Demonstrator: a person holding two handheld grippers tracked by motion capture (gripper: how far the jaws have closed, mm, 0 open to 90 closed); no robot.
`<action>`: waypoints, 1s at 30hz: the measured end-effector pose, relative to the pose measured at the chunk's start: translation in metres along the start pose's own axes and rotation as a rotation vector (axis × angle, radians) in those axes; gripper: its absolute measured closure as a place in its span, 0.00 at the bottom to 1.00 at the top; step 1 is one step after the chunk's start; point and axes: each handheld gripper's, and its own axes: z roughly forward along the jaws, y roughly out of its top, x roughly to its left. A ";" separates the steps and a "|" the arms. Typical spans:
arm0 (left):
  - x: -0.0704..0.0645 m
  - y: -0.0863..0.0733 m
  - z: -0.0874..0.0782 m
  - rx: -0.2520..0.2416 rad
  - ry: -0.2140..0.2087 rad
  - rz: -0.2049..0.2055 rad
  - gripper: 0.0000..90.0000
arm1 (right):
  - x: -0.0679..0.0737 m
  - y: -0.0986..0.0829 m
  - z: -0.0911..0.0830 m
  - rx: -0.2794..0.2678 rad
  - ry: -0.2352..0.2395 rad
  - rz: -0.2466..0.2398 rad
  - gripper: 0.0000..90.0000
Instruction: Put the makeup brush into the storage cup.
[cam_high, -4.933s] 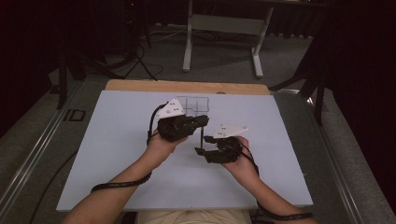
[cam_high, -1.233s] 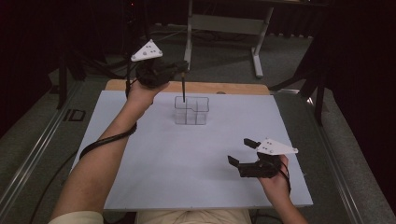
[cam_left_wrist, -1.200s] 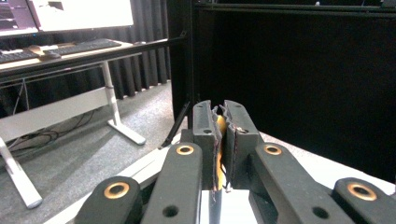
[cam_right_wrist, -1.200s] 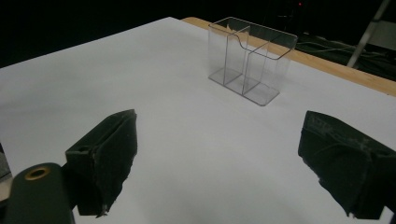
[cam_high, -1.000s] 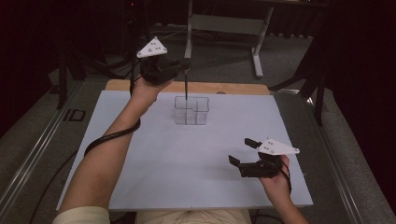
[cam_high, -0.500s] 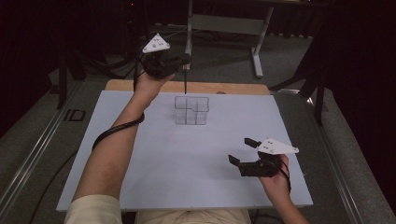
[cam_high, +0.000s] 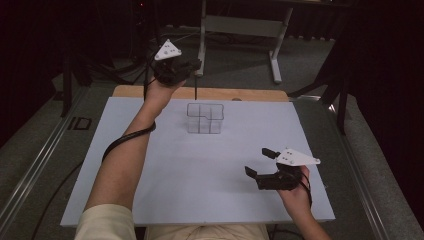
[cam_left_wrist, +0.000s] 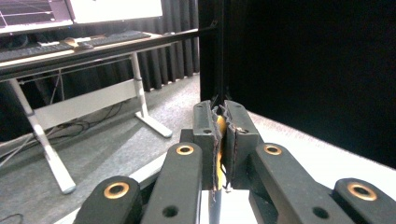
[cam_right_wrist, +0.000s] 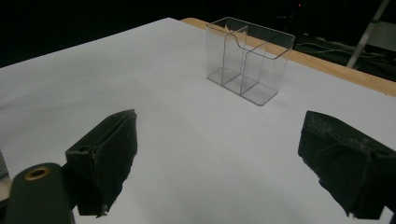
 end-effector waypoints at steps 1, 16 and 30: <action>0.001 -0.001 0.001 0.002 -0.002 -0.006 0.95 | 0.000 0.000 0.000 0.001 0.000 0.002 0.13; 0.004 -0.028 0.008 0.014 0.011 -0.026 0.95 | 0.000 -0.001 0.000 -0.001 0.001 0.005 0.13; 0.008 -0.047 0.014 0.020 0.041 -0.061 0.94 | -0.001 -0.001 0.000 0.005 0.004 0.001 0.13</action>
